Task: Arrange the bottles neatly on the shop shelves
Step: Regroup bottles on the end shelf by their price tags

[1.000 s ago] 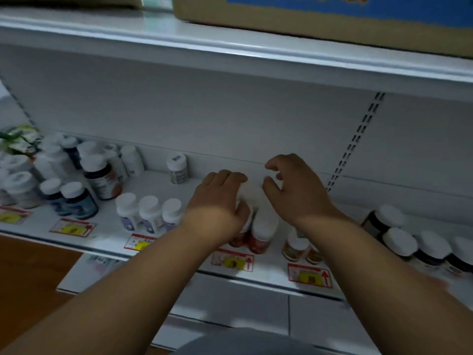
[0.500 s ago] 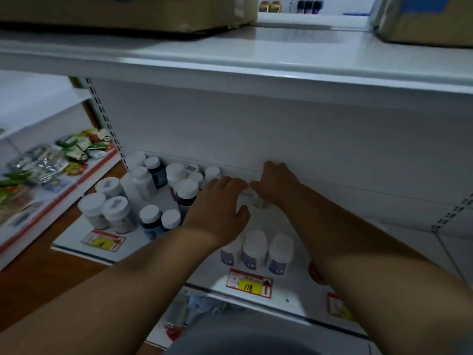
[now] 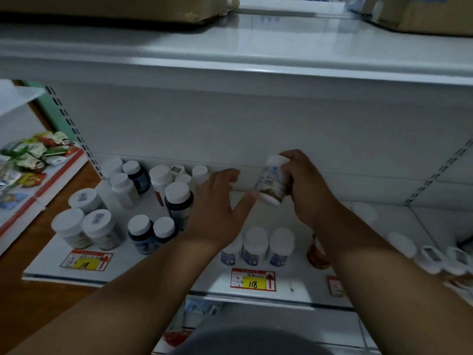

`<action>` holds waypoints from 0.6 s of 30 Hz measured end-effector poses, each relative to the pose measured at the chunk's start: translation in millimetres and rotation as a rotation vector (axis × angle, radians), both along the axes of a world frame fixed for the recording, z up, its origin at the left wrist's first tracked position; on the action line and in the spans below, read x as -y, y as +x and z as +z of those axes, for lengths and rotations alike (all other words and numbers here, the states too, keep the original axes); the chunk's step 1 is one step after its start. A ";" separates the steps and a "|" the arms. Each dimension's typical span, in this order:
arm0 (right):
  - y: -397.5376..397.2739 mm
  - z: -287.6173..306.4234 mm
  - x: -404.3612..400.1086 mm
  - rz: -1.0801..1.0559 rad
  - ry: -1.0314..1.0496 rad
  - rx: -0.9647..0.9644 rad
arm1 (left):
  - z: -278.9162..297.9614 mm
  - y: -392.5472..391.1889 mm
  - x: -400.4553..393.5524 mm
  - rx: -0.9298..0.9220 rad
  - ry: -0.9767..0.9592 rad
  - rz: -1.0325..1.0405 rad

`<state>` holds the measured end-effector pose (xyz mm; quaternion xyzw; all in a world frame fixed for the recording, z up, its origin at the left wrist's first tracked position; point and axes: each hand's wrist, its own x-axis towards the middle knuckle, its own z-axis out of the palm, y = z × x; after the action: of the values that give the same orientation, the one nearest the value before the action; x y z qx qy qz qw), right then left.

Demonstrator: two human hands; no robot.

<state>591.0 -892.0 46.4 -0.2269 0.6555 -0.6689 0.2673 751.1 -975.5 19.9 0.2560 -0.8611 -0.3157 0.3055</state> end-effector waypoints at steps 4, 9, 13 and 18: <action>5.6 20.4 -49.7 0.076 -0.215 0.150 | 12.5 -17.5 -36.5 -0.072 0.112 -0.122; -1.5 37.1 -112.4 0.001 -0.266 0.183 | 13.0 -41.5 -83.9 -0.096 0.149 -0.269; -9.8 42.8 -169.7 -0.119 -0.245 0.108 | 16.0 -66.1 -131.6 -0.091 0.130 -0.359; -29.6 40.8 -268.0 -0.262 -0.115 -0.071 | 16.7 -110.4 -217.7 -0.132 0.034 -0.495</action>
<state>561.4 -623.9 87.1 -0.1779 0.6490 -0.7262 0.1410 640.7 -757.8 36.6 0.0211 -0.8703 -0.4114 0.2700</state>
